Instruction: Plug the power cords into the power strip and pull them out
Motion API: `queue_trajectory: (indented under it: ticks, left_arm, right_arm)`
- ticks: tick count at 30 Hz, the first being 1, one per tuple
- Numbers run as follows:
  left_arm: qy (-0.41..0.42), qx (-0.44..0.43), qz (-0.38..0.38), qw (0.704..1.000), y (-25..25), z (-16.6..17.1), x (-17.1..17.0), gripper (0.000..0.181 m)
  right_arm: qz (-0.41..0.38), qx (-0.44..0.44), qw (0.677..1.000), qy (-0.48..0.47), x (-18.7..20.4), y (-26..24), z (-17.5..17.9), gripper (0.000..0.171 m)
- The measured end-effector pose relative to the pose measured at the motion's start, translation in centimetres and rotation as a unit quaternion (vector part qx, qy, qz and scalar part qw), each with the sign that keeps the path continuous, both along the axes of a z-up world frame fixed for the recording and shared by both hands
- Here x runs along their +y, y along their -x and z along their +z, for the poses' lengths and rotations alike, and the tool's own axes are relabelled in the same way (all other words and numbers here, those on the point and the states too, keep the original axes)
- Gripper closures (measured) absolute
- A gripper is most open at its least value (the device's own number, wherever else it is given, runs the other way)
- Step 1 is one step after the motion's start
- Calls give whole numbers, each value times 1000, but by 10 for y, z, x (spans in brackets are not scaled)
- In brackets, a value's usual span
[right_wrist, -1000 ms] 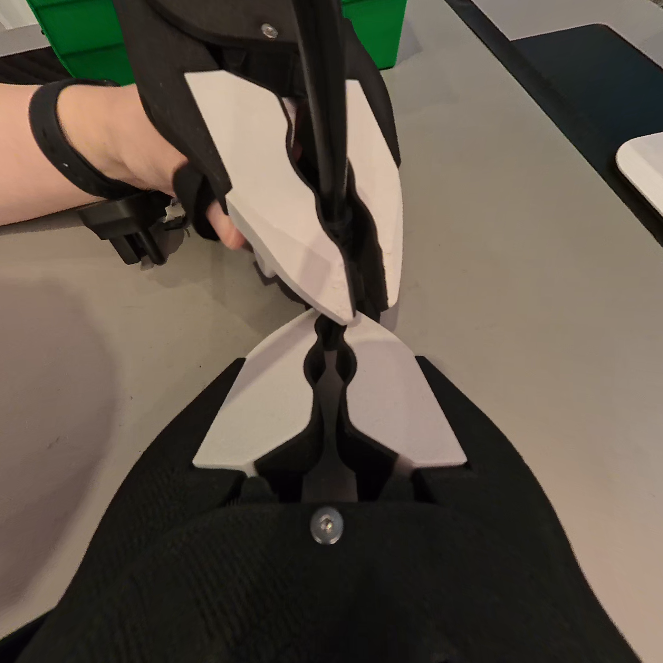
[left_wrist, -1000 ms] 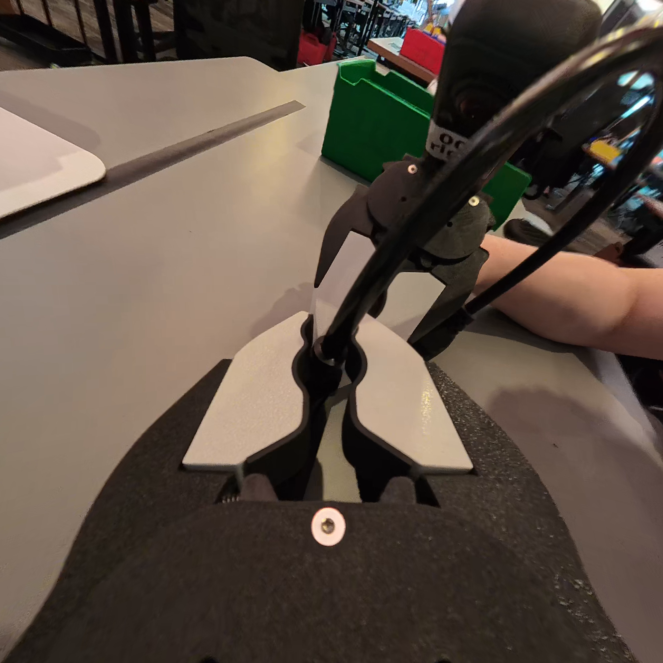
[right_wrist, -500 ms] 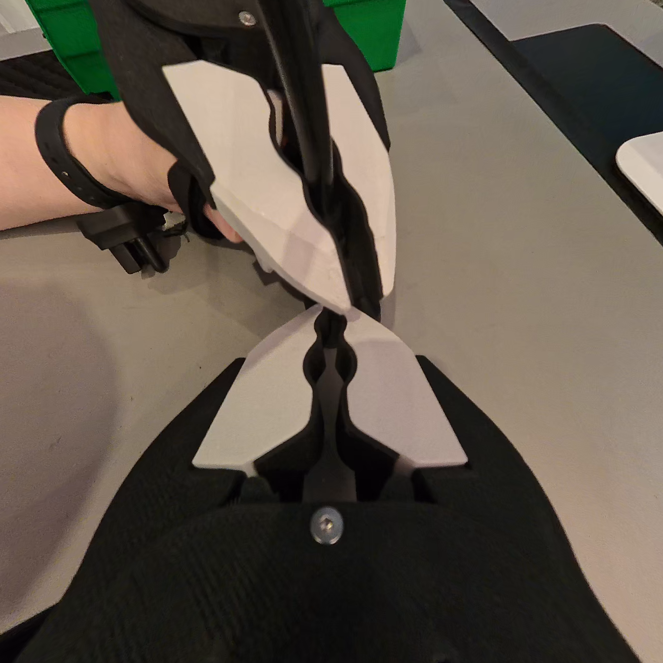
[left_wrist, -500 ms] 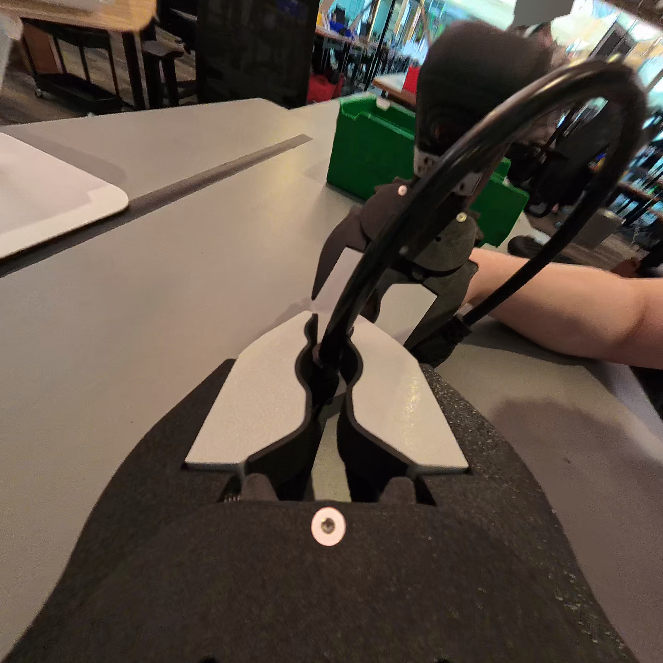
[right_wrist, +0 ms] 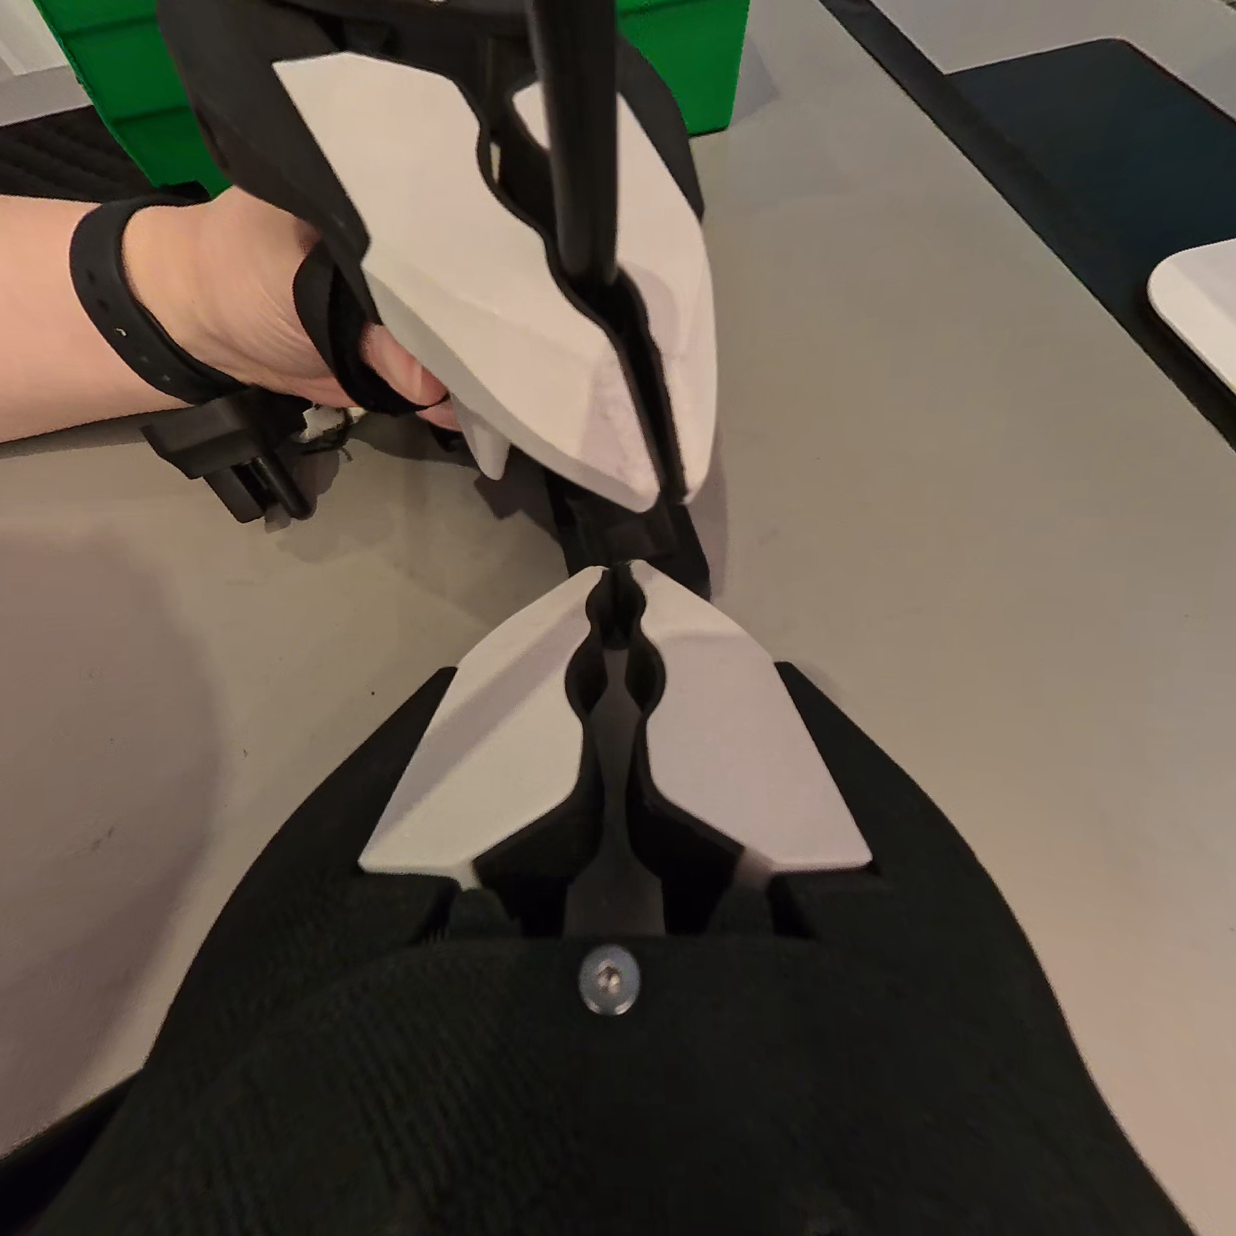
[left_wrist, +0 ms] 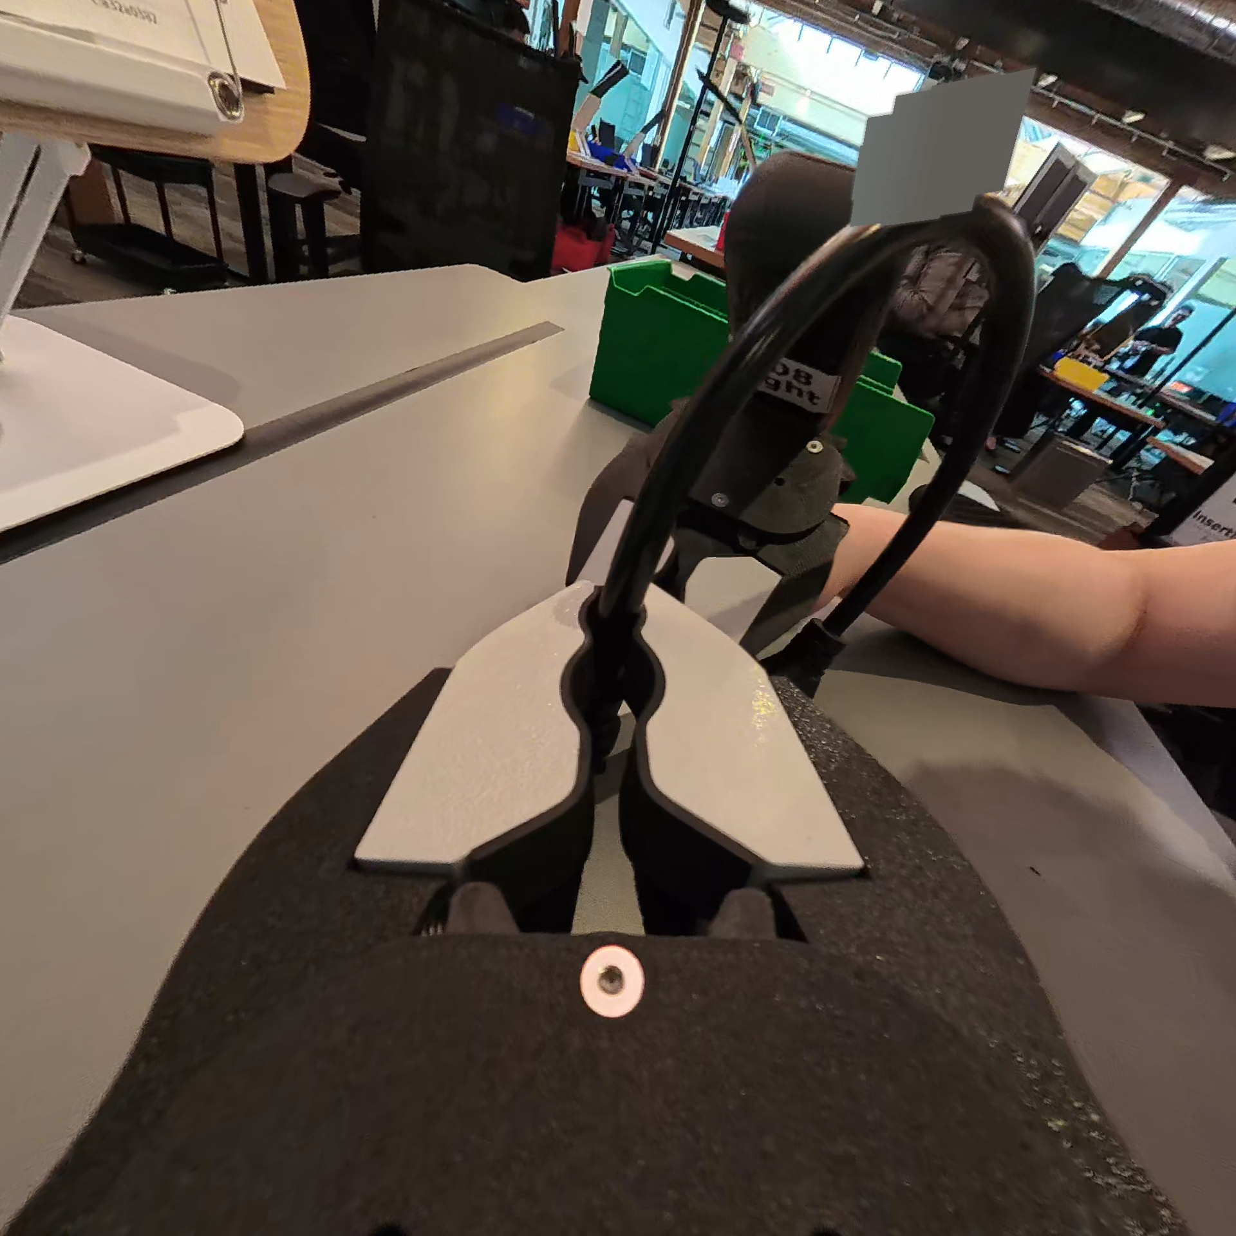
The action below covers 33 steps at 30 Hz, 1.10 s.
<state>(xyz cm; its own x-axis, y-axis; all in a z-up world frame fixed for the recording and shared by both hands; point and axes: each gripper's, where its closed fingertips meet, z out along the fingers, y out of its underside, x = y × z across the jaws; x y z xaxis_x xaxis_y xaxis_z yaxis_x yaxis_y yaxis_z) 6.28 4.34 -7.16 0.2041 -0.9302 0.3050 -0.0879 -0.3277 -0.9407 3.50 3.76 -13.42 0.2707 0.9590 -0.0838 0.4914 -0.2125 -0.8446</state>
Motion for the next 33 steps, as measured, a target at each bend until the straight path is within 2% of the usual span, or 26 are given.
queue_trajectory:
  ticks: [16, 20, 24, 29, 31, 33]
  left_arm:
    - [54, -50, 7, 997, 10, 5, 10, 181]
    - [-3, -18, 7, 1000, 5, 4, 3, 179]
    - [-11, 2, 10, 1000, 2, 3, 5, 179]
    - [18, -4, 30, 999, 3, 2, 13, 179]
    - [74, -58, 40, 995, 11, 5, 23, 180]
    - [91, -71, 41, 992, 12, 6, 26, 179]
  right_arm:
    - [-8, 3, 1000, 23, 4, 4, -2, 163]
    - [1, 6, 999, 33, 2, 7, -1, 162]
    - [2, 11, 999, 49, 2, 6, -1, 162]
    - [-1, 11, 998, 55, 4, 6, -2, 162]
    - [-10, 11, 998, 57, 8, 8, -3, 162]
    - [-18, 15, 998, 62, 11, 8, -2, 162]
